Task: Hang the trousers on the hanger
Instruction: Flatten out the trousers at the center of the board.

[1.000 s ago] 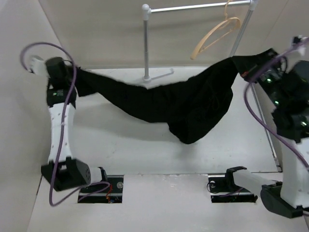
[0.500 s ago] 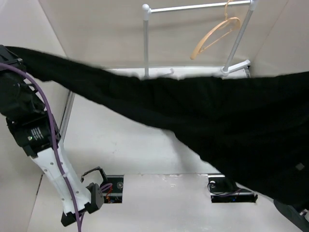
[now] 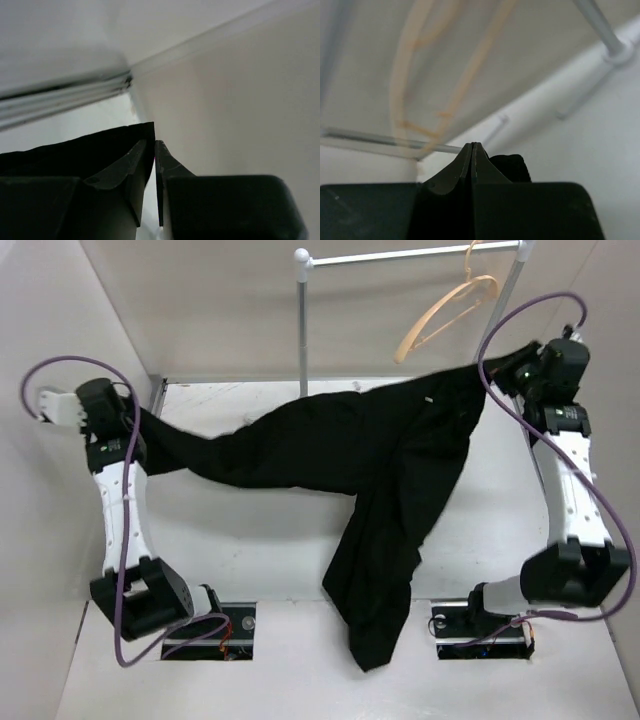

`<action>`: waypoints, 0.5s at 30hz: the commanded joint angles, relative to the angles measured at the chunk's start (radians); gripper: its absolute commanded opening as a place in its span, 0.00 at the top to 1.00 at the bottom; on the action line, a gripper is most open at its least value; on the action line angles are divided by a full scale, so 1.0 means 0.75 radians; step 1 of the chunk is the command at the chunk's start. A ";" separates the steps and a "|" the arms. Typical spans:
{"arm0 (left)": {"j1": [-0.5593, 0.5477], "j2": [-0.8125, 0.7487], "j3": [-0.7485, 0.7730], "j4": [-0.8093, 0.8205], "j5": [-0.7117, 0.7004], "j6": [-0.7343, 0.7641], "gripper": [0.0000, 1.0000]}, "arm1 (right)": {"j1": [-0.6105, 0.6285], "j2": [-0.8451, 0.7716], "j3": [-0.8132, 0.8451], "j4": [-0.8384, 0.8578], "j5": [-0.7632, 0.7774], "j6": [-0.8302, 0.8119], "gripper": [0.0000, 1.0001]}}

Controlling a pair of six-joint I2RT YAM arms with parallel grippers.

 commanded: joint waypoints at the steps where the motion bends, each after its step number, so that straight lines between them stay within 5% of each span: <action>1: -0.076 0.049 -0.101 0.238 0.018 0.019 0.90 | -0.104 0.000 -0.041 0.208 -0.113 0.043 0.97; 9: -0.136 0.319 0.003 0.263 0.012 0.058 0.91 | -0.151 0.203 -0.154 0.280 -0.194 0.072 0.99; 15: -0.138 0.244 0.055 0.248 0.024 0.105 0.91 | -0.177 0.023 -0.219 0.190 -0.183 0.062 0.98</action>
